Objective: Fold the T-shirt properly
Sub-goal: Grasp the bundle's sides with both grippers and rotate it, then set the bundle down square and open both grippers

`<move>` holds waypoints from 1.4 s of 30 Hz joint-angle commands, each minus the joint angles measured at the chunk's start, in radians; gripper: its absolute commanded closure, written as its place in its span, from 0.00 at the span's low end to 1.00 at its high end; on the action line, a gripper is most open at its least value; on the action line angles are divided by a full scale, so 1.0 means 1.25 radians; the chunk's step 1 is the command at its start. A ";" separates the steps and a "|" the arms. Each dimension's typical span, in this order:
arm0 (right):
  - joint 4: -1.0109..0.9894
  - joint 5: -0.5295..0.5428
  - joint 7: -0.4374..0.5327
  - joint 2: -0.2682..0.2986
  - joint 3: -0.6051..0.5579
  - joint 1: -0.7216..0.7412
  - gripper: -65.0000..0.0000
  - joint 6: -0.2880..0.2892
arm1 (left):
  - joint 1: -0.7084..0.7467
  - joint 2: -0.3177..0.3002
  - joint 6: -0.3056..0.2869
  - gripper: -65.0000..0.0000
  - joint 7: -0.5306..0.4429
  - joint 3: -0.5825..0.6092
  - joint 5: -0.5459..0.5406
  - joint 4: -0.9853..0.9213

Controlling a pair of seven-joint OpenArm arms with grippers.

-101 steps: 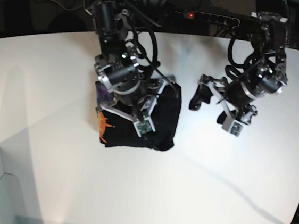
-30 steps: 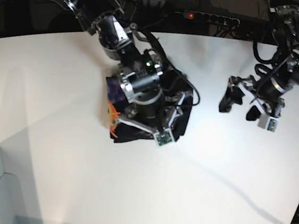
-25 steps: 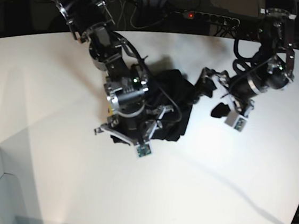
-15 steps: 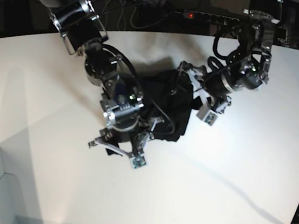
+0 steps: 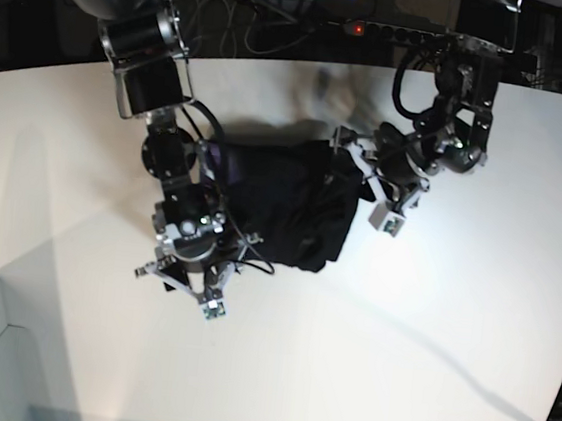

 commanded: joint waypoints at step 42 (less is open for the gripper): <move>0.391 -0.006 -0.037 0.101 0.081 -0.313 0.55 0.007 | -0.315 0.053 -0.004 0.17 -0.141 0.133 0.069 -0.340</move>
